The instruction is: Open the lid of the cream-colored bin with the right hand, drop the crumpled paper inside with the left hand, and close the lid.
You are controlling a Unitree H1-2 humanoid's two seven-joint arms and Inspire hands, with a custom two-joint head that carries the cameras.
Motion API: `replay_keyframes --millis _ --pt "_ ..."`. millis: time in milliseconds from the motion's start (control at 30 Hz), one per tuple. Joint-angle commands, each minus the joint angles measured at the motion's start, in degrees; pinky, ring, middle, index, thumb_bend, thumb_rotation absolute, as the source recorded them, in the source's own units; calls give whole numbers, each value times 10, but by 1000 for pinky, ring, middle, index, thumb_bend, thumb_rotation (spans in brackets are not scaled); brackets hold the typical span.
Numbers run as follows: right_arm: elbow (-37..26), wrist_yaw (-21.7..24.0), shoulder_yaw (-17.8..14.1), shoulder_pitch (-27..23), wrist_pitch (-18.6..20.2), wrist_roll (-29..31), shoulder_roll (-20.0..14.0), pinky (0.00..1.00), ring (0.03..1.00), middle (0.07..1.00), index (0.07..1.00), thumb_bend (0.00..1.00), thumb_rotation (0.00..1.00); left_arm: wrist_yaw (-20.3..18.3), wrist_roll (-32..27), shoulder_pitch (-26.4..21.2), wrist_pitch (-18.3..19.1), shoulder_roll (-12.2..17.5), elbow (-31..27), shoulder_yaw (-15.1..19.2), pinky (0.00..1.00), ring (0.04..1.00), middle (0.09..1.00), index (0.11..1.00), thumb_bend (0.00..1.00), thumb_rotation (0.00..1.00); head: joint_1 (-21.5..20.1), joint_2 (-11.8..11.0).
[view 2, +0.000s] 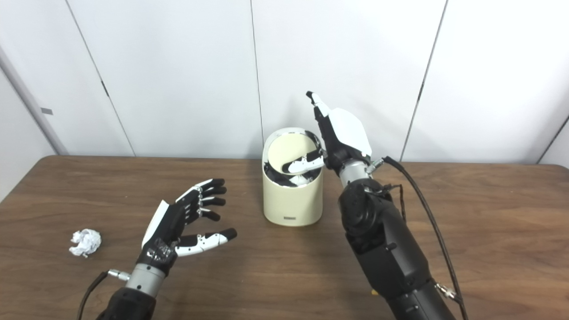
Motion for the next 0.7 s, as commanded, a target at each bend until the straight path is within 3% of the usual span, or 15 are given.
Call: replay_keyframes --millis 0,133,200,333,433,500,667 --pt "-27 -2 -16 -25 -17 14 -5 702 879 940 971 731 507 5 -2 -17 -19 2 -12 2 604 748 813 841 707 82 0 0" --pt "-53 8 -37 -32 -6 26 -11 745 895 952 978 646 704 5 -5 -20 -20 2 -9 2 587 746 814 838 712 86 -1 0" --pt "-72 10 -50 -29 -2 31 -14 726 887 954 971 636 753 5 -3 -21 -18 1 -9 2 586 747 815 837 714 89 -1 0" --pt "-92 -3 -72 -6 -31 50 -20 661 862 944 948 618 726 5 -2 -23 -18 2 -7 1 592 749 815 837 716 95 -2 1" --pt "-126 2 -85 27 -29 62 -26 629 826 930 947 619 714 6 -3 -25 -21 2 -3 1 583 743 815 837 716 96 -1 1" --pt "-147 7 -95 52 -27 76 -27 635 819 922 950 628 702 6 -1 -26 -23 2 -1 0 597 743 812 836 719 97 -2 1" --pt "-173 18 -107 123 -70 124 -43 683 853 961 974 721 625 7 1 -27 -19 1 -4 0 591 746 813 838 720 89 -2 1"
